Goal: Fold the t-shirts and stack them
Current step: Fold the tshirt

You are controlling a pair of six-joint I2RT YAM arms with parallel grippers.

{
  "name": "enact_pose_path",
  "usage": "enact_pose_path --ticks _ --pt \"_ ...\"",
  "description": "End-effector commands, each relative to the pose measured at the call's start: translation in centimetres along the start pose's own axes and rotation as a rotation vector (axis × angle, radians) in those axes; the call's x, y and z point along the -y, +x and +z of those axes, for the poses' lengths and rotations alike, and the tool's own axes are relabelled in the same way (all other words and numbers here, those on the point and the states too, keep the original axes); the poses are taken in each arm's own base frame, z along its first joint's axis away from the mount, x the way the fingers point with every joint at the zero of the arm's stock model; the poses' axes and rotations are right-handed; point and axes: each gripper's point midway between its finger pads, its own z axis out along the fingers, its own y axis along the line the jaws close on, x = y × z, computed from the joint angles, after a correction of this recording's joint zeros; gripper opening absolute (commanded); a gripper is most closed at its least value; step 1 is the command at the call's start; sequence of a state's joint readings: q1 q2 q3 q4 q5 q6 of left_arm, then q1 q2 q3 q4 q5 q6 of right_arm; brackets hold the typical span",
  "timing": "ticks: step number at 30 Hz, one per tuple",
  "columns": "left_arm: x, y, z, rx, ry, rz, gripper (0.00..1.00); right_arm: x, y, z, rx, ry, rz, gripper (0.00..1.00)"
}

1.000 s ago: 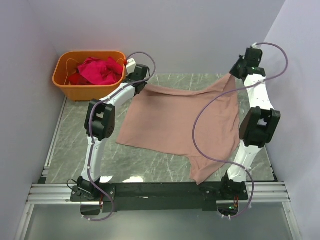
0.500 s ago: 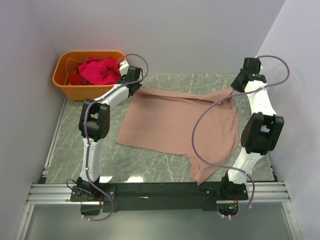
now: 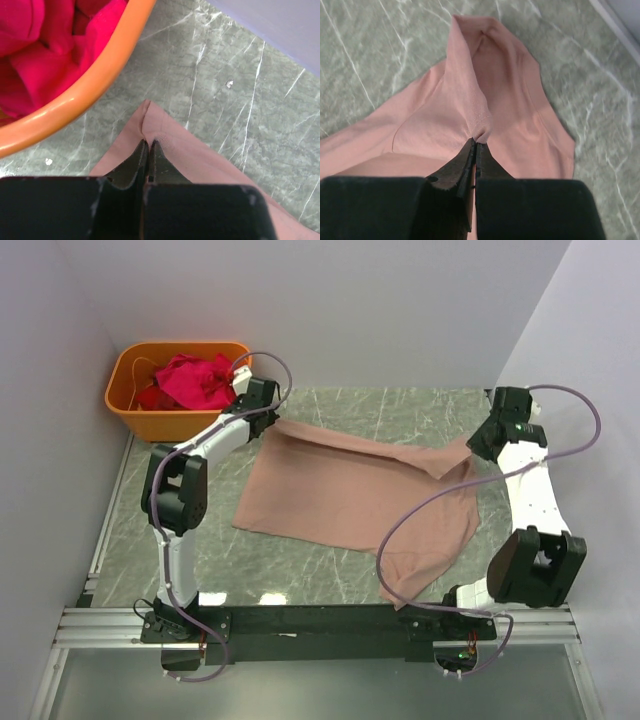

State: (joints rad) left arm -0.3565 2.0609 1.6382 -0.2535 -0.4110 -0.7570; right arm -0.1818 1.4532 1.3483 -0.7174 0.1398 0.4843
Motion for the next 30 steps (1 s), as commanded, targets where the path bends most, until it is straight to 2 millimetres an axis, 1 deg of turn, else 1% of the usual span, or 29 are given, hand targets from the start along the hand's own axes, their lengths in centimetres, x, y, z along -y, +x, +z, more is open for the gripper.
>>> enact_pose_path --ticks 1,4,5,6,7,9,10,11,12,13,14,15,16,17,18,19,20,21,22,23,24,25,26,27,28,29,30 --pt "0.5 -1.8 -2.0 0.024 0.032 -0.030 0.01 0.8 0.8 -1.4 0.015 -0.004 0.049 0.01" --pt "0.1 -1.1 -2.2 0.002 0.028 -0.025 0.01 1.6 2.1 -1.8 0.008 0.002 0.065 0.01" --pt "0.0 -1.0 -2.3 -0.003 0.028 -0.021 0.01 2.0 3.1 -1.6 -0.010 0.008 0.065 0.01" --pt "0.0 -0.7 -2.4 -0.013 0.030 -0.022 0.01 2.1 3.4 -1.9 -0.007 -0.003 0.071 0.01" --pt "-0.6 -0.1 -2.4 -0.031 0.015 -0.015 0.01 2.4 3.8 -2.1 -0.009 0.002 0.073 0.02" --pt "-1.1 0.2 -2.7 -0.042 -0.006 -0.027 0.01 3.2 5.1 -2.3 -0.019 0.008 0.074 0.03" --pt "-1.9 0.9 -3.0 -0.067 -0.034 -0.019 0.01 3.4 5.6 -2.2 -0.030 0.013 0.077 0.04" --pt "-2.2 1.2 -3.2 -0.078 -0.042 -0.020 0.01 4.0 6.6 -2.2 -0.045 0.021 0.074 0.05" --pt "-2.4 1.2 -3.7 -0.082 -0.046 -0.037 0.05 4.2 7.2 -2.2 -0.058 0.029 0.080 0.05" --pt "-3.2 2.1 -3.9 -0.105 -0.060 -0.032 0.10 4.5 7.8 -2.2 -0.065 0.030 0.083 0.06" --pt "-3.6 2.6 -4.1 -0.117 -0.064 -0.033 0.16 4.7 9.4 -2.1 -0.098 0.017 0.094 0.07" --pt "-3.8 2.6 -4.6 -0.118 -0.064 -0.049 0.26 4.8 10.2 -2.0 -0.114 0.007 0.102 0.08" --pt "-4.7 3.5 -4.8 -0.137 -0.085 -0.043 0.33 4.9 11.1 -2.1 -0.129 -0.002 0.109 0.09" --pt "-5.3 3.8 -5.1 -0.143 -0.098 -0.041 0.39 5.0 12.8 -2.2 -0.166 -0.026 0.121 0.14" --pt "-5.5 3.6 -5.6 -0.140 -0.100 -0.049 0.55 4.9 13.4 -2.3 -0.175 -0.043 0.133 0.17" --pt "-6.1 4.0 -5.8 -0.142 -0.117 -0.041 0.60 5.1 13.9 -2.3 -0.179 -0.040 0.142 0.23" --pt "-6.3 3.9 -5.9 -0.138 -0.125 -0.041 0.62 4.9 14.5 -2.6 -0.192 -0.062 0.157 0.37" --pt "-6.5 3.7 -6.3 -0.136 -0.132 -0.037 0.70 4.6 14.3 -2.7 -0.184 -0.085 0.160 0.44" --pt "-6.4 3.3 -6.4 -0.125 -0.132 -0.036 0.73 4.3 13.8 -2.9 -0.167 -0.095 0.163 0.49" --pt "-6.1 3.1 -6.6 -0.126 -0.121 -0.034 0.76 3.7 12.5 -3.3 -0.131 -0.120 0.162 0.59" --pt "-5.4 2.8 -6.7 -0.125 -0.094 -0.030 0.83 3.1 11.3 -3.4 -0.095 -0.139 0.159 0.69" --pt "-4.4 2.4 -6.9 -0.124 -0.059 -0.027 0.86 2.7 10.4 -3.6 -0.076 -0.149 0.161 0.70" --pt "-3.3 2.5 -7.1 -0.139 -0.015 -0.021 0.88 1.7 8.6 -3.8 -0.040 -0.174 0.152 0.84" --pt "-2.6 2.4 -7.2 -0.141 0.009 -0.009 0.94 1.3 7.7 -3.8 -0.022 -0.184 0.146 0.86" --pt "-1.1 1.8 -7.3 -0.125 0.051 -0.010 0.97 0.8 7.0 -3.6 -0.010 -0.195 0.141 0.86" --pt "-0.4 1.9 -7.3 -0.125 0.072 -0.004 0.99 0.1 6.3 -2.9 -0.020 -0.205 0.138 0.87" --pt "0.2 2.5 -6.9 -0.147 0.093 0.010 0.99 -0.6 5.7 -2.5 -0.013 -0.221 0.125 0.88"
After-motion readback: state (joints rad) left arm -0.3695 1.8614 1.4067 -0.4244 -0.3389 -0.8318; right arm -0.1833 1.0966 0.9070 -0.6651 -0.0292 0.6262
